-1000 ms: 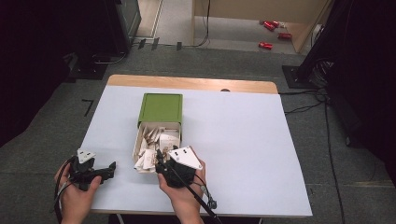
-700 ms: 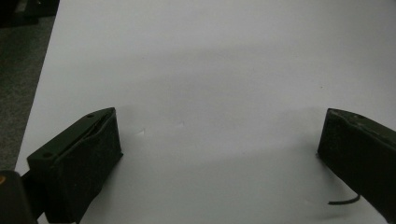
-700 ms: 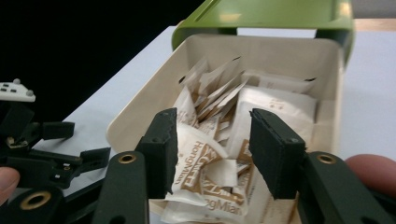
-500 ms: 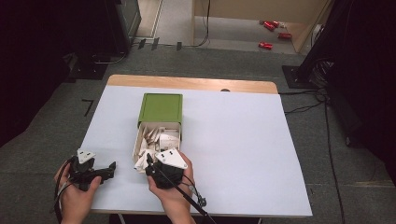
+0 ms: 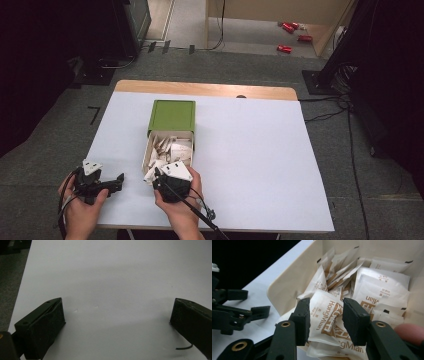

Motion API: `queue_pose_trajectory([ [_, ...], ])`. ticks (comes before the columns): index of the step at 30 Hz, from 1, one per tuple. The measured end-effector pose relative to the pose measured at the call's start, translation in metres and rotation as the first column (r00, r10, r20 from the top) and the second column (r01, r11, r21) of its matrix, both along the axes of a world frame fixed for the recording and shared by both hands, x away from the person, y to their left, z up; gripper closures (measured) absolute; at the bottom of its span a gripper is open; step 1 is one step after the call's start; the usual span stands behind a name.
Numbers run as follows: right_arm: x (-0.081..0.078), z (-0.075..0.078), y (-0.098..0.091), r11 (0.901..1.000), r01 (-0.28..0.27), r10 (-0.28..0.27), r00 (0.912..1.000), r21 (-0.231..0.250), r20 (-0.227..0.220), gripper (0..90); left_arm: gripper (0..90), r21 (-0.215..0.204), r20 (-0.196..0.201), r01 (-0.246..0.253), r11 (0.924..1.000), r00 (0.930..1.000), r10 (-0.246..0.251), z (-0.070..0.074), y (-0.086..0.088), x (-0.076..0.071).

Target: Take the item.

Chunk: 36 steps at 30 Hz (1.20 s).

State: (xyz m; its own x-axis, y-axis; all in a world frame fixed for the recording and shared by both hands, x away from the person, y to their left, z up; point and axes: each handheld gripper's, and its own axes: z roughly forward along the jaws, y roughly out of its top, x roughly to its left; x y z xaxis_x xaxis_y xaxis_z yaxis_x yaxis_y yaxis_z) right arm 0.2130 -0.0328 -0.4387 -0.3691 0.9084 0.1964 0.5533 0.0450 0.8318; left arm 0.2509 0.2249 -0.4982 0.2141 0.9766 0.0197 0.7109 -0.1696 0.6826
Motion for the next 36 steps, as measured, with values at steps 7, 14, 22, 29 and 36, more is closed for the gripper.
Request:
queue_pose_trajectory([
  [7, -0.001, -0.012, 0.003, 0.9997, 0.021, -0.022, 0.9994, -0.011, -0.025, 61.5, 0.0, 0.0, 0.0, 0.0, 1.0, 1.0, 0.0, 0.0, 0.0, 0.0],
  [14, -0.001, -0.013, -0.003, 0.9988, 0.012, -0.01, 0.9996, 0.047, -0.025, 72.4, 0.0, 0.001, 0.0, 0.0, 1.0, 1.0, 0.0, 0.0, 0.0, 0.0],
  [22, -0.001, -0.006, -0.007, 0.9987, 0.019, -0.02, 0.9996, 0.046, 0.019, 77.3, 0.0, 0.0, 0.0, 0.0, 1.0, 1.0, 0.0, 0.0, 0.0, 0.0],
  [29, -0.003, 0.009, -0.015, 0.9983, 0.024, -0.027, 0.9978, 0.053, 0.06, 78.2, 0.0, 0.0, 0.0, 0.0, 1.0, 1.0, 0.0, 0.0, 0.0, 0.0],
  [36, -0.004, 0.022, -0.025, 0.9975, 0.037, -0.042, 0.9954, 0.06, 0.086, 78.2, 0.0, 0.0, 0.0, 0.0, 1.0, 1.0, 0.0, 0.0, 0.0, 0.0],
])
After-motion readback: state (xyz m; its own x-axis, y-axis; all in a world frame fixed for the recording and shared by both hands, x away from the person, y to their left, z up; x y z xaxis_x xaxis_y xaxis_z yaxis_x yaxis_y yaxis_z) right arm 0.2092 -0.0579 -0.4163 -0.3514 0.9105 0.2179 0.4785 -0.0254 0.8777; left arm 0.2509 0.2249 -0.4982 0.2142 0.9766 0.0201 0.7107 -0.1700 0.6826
